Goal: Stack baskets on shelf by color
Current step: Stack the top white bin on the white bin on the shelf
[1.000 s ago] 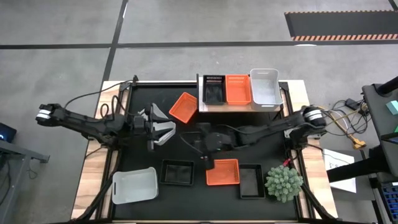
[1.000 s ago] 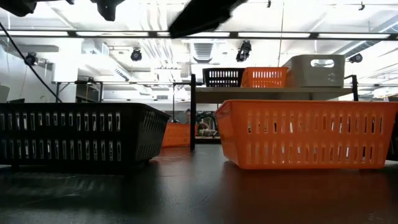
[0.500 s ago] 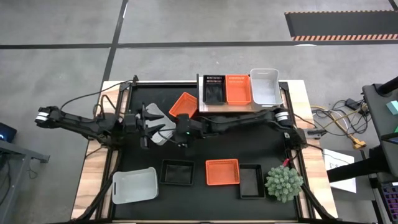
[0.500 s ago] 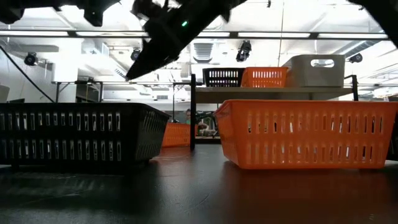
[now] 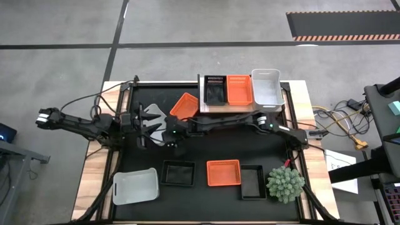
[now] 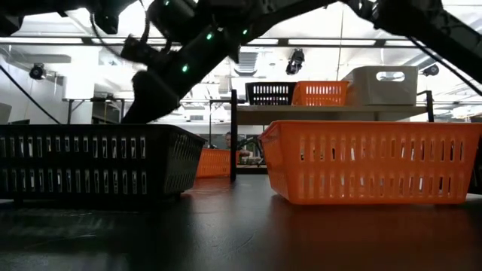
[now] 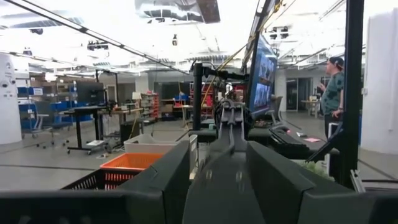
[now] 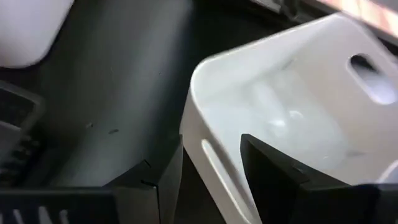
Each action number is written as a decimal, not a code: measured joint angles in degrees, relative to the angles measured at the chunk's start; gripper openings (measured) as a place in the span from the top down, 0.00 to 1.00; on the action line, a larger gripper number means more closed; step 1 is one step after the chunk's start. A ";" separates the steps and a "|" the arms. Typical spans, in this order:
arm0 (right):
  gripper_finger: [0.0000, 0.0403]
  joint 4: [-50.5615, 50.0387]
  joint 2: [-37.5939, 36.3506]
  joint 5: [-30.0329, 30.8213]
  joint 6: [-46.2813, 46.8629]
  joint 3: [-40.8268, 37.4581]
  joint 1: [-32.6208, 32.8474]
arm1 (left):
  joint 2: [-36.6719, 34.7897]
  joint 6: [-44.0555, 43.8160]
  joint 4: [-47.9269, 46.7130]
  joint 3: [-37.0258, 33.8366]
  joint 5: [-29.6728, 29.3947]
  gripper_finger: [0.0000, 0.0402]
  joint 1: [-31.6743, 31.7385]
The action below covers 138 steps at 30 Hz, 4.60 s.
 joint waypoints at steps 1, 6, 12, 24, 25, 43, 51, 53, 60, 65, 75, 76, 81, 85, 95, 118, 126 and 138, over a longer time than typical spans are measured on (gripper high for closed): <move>0.61 -0.02 0.77 0.00 -0.01 0.58 -0.03 | 0.06 0.01 0.05 0.00 0.01 0.64 0.00; 0.63 -0.68 2.37 -0.07 -1.21 2.15 -0.20 | 0.27 0.01 0.53 0.00 -0.01 0.64 0.00; 0.77 -1.05 2.40 -0.29 -4.70 2.05 -0.20 | 0.28 0.03 0.58 0.00 -0.01 0.64 0.00; 0.98 -4.47 0.82 -0.01 -13.69 2.22 2.29 | 0.38 -0.14 1.98 0.00 -0.23 0.64 0.00; 0.98 -5.30 0.36 -0.02 -13.93 2.20 2.60 | 0.41 -0.16 1.97 0.00 -0.23 0.64 0.00; 0.98 -28.40 -19.04 1.69 -9.95 1.98 8.55 | 0.39 -3.39 3.61 0.01 -0.21 0.64 -0.02; 0.98 -32.44 -28.32 12.07 -8.92 1.98 9.13 | 0.39 -4.89 3.98 0.02 -0.21 0.64 -0.04; 0.98 -34.94 -30.51 14.69 -9.07 1.98 8.98 | 0.55 -4.89 4.01 0.02 -0.20 0.64 -0.04; 0.98 -46.52 -39.00 18.13 -6.97 1.81 5.24 | 0.78 -4.89 4.16 0.02 -0.19 0.64 -0.04; 0.98 -54.28 -46.26 17.13 -3.14 -0.09 0.43 | 0.80 -4.89 4.17 0.02 -0.19 0.64 -0.07; 0.98 -57.41 -63.82 8.95 0.74 -11.51 -7.75 | 0.80 -4.82 4.10 0.02 -0.18 0.64 -0.07; 0.98 -57.30 -65.63 9.01 1.39 -12.98 -8.19 | 0.80 -4.82 4.09 0.02 -0.17 0.64 -0.07; 0.98 -56.34 -73.70 11.70 3.58 -20.72 -9.29 | 0.80 -4.78 4.07 0.02 -0.17 0.64 -0.07; 0.98 -55.79 -78.80 15.17 4.04 -26.31 -9.31 | 0.80 -4.76 4.07 0.02 -0.17 0.64 -0.07; 0.98 -53.91 -84.47 18.27 2.48 -36.65 -9.31 | 0.80 -4.26 4.09 0.02 -0.17 0.64 -0.07; 0.98 -49.76 -84.68 18.14 -4.82 -40.10 -9.40 | 0.80 -3.23 4.46 0.02 -0.19 0.64 -0.04; 0.98 -48.66 -85.86 18.36 -5.01 -42.86 -9.40 | 0.80 -3.20 4.57 0.02 -0.17 0.64 -0.04; 0.98 -48.24 -87.20 21.75 -4.55 -45.64 -9.40 | 0.80 -3.16 4.59 0.02 -0.17 0.64 -0.04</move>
